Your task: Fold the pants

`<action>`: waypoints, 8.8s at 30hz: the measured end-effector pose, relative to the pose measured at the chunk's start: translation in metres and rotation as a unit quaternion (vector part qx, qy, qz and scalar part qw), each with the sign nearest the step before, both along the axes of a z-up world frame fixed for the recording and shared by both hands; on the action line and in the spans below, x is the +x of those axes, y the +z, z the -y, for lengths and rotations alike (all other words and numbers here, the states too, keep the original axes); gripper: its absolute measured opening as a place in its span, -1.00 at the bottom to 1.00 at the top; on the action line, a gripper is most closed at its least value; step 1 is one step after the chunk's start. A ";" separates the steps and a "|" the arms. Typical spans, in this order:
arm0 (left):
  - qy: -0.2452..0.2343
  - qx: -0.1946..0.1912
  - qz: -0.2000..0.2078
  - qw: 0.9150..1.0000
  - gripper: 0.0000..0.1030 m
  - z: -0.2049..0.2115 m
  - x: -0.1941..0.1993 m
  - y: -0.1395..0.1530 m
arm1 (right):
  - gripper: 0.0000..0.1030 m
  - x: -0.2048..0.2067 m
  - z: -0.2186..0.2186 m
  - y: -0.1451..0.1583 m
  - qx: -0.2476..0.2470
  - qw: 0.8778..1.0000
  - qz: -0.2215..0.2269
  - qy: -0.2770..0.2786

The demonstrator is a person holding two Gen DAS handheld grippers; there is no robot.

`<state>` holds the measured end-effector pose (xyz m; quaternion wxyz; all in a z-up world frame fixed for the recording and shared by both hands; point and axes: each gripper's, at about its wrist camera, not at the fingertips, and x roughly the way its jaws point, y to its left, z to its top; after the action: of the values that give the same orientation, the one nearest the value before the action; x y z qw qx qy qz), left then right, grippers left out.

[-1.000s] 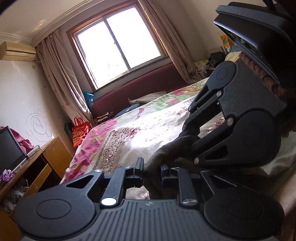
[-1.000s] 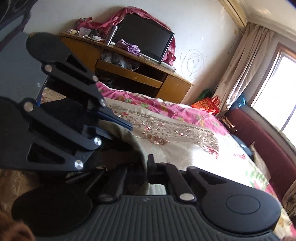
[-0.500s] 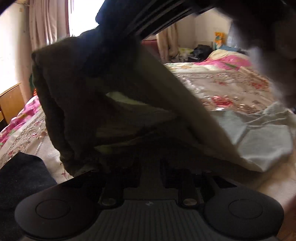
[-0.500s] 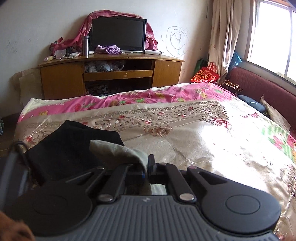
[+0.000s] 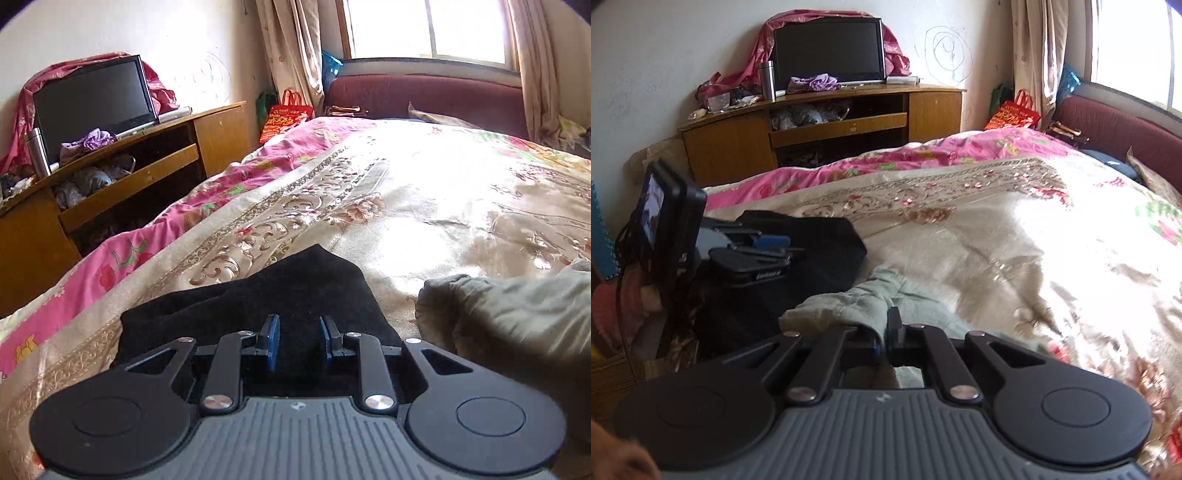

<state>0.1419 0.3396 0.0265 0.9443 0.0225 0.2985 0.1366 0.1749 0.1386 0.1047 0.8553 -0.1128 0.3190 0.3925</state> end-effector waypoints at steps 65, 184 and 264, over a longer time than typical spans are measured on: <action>-0.355 0.053 -0.054 0.932 -0.02 0.262 -0.037 0.023 | 0.21 -0.148 0.429 -0.063 0.130 0.812 -0.078 -0.564; -0.663 0.030 -0.135 0.736 -0.60 0.599 0.027 0.100 | -0.88 -0.162 0.545 0.016 0.091 0.882 -0.032 -0.462; -0.561 -0.046 -0.167 0.809 -0.15 0.503 -0.006 -0.002 | -0.82 -0.156 0.582 -0.127 0.329 0.702 -0.165 -0.610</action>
<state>0.1363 -0.1638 0.0242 0.7920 0.1655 0.3929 -0.4370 0.0185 -0.4430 -0.0226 0.8241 0.4619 0.3042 -0.1228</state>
